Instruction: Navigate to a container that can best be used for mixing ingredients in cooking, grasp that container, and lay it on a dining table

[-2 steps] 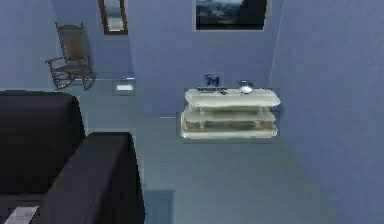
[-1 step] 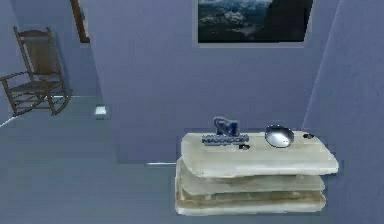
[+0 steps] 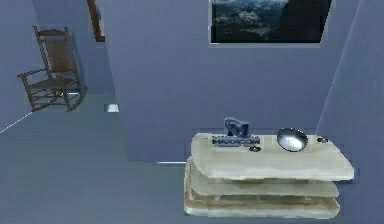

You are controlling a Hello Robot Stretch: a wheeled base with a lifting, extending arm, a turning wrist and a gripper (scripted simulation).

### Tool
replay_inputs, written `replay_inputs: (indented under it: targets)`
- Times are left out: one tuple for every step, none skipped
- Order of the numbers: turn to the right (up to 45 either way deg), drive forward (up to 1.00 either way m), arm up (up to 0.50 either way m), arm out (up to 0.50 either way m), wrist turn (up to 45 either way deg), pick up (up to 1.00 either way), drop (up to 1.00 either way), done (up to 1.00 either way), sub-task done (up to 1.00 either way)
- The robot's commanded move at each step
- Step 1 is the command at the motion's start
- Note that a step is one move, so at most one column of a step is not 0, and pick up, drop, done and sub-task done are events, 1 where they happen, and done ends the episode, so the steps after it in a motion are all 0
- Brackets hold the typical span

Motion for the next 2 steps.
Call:
replay_inputs:
  targets:
    - [0.0,0.5,0.0,0.0,0.0,0.0,0.0,0.0,0.0]
    - [-42.0,0.0,0.0,0.0,0.0,0.0,0.0,0.0,0.0]
